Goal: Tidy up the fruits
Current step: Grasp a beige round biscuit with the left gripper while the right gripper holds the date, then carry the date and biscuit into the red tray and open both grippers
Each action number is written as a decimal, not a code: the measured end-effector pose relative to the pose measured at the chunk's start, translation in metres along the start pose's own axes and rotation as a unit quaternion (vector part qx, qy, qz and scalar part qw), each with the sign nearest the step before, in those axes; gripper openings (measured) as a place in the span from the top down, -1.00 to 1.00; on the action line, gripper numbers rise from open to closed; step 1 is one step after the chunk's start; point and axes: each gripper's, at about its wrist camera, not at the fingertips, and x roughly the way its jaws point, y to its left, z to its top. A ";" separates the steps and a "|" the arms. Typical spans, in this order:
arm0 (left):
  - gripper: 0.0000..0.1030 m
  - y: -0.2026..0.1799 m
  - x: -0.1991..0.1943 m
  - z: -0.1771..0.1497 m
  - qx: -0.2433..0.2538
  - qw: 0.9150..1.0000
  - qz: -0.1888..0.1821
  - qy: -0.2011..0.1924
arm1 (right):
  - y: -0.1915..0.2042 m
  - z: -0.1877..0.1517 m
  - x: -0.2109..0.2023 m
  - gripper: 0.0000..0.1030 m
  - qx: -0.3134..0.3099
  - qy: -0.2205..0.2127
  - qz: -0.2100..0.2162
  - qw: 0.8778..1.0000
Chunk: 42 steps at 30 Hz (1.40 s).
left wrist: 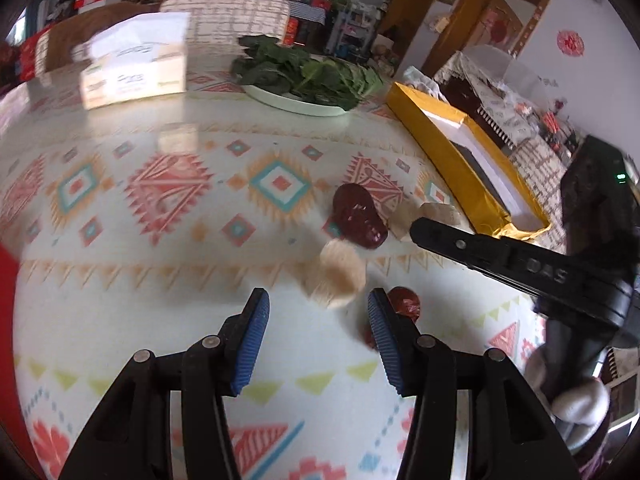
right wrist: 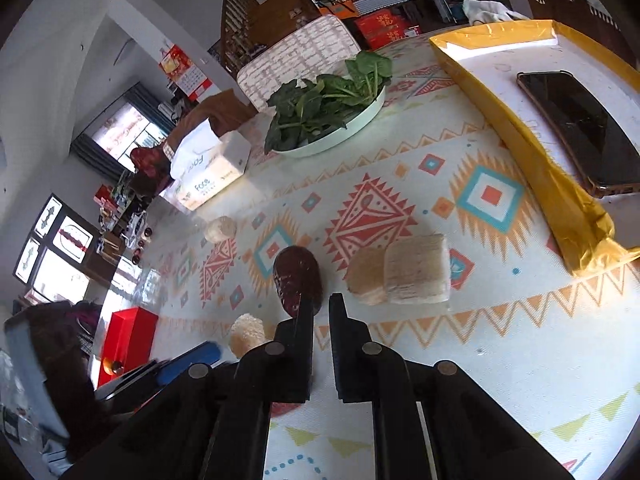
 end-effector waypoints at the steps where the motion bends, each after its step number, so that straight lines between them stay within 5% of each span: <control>1: 0.02 -0.002 0.003 0.002 0.006 1.000 0.000 0.000 | -0.001 0.001 -0.001 0.81 0.002 -0.001 0.004 1.000; 5: 0.04 -0.008 0.021 0.011 0.027 1.000 0.007 0.003 | 0.002 0.003 -0.005 0.80 -0.005 -0.004 0.016 1.000; 9: 0.37 -0.017 0.025 0.011 0.057 0.998 0.029 -0.008 | 0.002 0.004 -0.005 0.73 -0.008 -0.007 0.025 1.000; 11: 0.37 -0.020 0.023 0.008 0.067 0.997 0.038 -0.010 | 0.003 0.004 -0.004 0.55 -0.009 -0.006 0.029 1.000; 14: 0.37 -0.015 0.017 0.006 0.056 0.998 0.037 -0.011 | 0.007 0.003 -0.004 0.26 -0.018 -0.011 0.042 0.999; 18: 0.37 0.004 -0.009 0.001 0.019 0.999 0.023 -0.027 | 0.015 0.005 -0.002 0.25 -0.030 -0.015 0.029 0.999; 25: 0.37 0.049 -0.080 -0.018 -0.035 0.997 0.022 -0.072 | 0.042 0.015 0.033 0.26 -0.083 0.018 -0.048 0.995; 31: 0.37 0.105 -0.135 -0.039 -0.077 0.990 0.056 -0.104 | 0.053 0.014 0.060 0.26 -0.109 0.041 -0.109 0.987; 37: 0.37 0.170 -0.180 -0.058 -0.121 0.980 0.101 -0.124 | 0.060 0.009 0.046 0.29 -0.094 0.023 -0.113 0.989; 42: 0.37 0.223 -0.199 -0.065 -0.153 0.971 0.142 -0.118 | 0.106 0.001 0.027 0.29 -0.105 0.021 -0.061 0.992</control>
